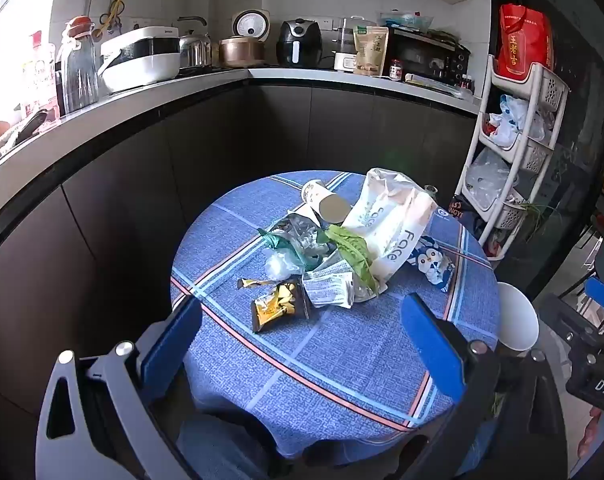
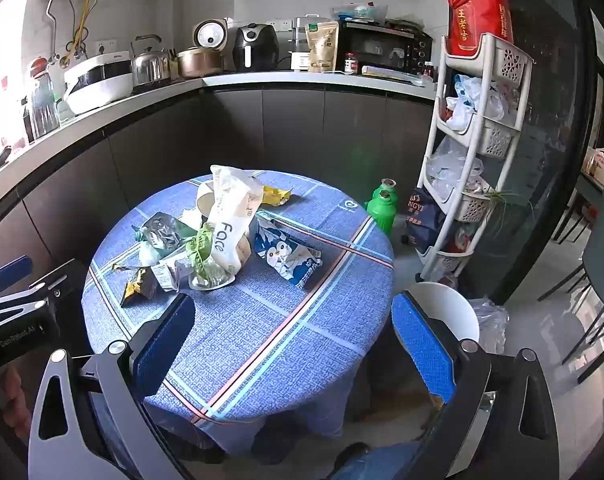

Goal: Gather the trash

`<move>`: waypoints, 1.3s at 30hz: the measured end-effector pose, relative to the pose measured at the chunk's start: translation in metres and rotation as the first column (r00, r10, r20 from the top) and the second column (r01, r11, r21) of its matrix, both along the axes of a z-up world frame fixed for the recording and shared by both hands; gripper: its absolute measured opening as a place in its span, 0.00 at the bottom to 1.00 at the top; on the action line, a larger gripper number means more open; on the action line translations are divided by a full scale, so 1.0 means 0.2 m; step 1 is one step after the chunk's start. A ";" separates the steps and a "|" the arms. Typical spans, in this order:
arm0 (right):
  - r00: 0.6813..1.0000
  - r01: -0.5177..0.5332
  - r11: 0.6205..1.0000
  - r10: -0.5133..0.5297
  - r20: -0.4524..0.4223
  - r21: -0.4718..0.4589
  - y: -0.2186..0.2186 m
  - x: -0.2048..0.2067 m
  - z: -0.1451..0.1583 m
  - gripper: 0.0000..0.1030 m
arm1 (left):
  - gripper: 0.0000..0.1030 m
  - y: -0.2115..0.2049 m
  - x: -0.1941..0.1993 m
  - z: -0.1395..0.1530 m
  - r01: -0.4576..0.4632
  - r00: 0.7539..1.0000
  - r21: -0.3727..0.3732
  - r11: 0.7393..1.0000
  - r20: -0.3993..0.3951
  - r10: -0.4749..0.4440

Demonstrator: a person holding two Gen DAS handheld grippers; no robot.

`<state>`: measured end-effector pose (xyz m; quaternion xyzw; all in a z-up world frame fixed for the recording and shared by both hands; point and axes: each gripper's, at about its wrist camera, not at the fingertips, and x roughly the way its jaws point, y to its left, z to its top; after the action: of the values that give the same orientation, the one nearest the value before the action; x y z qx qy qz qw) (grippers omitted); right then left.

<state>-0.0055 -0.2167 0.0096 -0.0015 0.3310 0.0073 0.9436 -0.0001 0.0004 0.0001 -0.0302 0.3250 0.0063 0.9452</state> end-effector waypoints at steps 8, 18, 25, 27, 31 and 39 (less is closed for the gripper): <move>1.000 0.005 1.000 -0.005 -0.001 0.003 0.00 0.00 0.00 0.92 | 0.97 0.00 0.00 0.00 0.009 1.000 0.004 1.000 0.000 -0.009; 1.000 0.011 1.000 -0.011 -0.012 0.006 -0.01 0.01 0.00 0.92 | 0.97 -0.03 -0.01 0.01 0.009 1.000 0.006 1.000 0.000 -0.009; 1.000 0.016 1.000 -0.015 -0.012 0.006 -0.01 0.01 -0.01 0.92 | 0.97 -0.02 -0.01 0.01 0.008 1.000 0.006 1.000 0.000 -0.008; 1.000 0.017 1.000 -0.017 -0.014 0.005 -0.01 0.01 -0.02 0.92 | 0.97 -0.02 -0.01 0.01 0.008 1.000 0.005 1.000 0.001 -0.008; 1.000 0.017 1.000 -0.017 -0.015 0.006 -0.02 0.01 -0.02 0.92 | 0.97 -0.02 -0.01 0.01 0.009 1.000 0.006 1.000 0.001 -0.009; 1.000 0.021 1.000 -0.021 -0.019 0.007 -0.01 0.02 -0.03 0.92 | 0.97 -0.02 -0.01 0.01 0.011 1.000 0.004 1.000 0.000 -0.011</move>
<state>-0.0022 -0.2197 0.0040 0.0054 0.3398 -0.0016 0.9405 -0.0022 -0.0041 0.0015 -0.0265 0.3253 0.0019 0.9453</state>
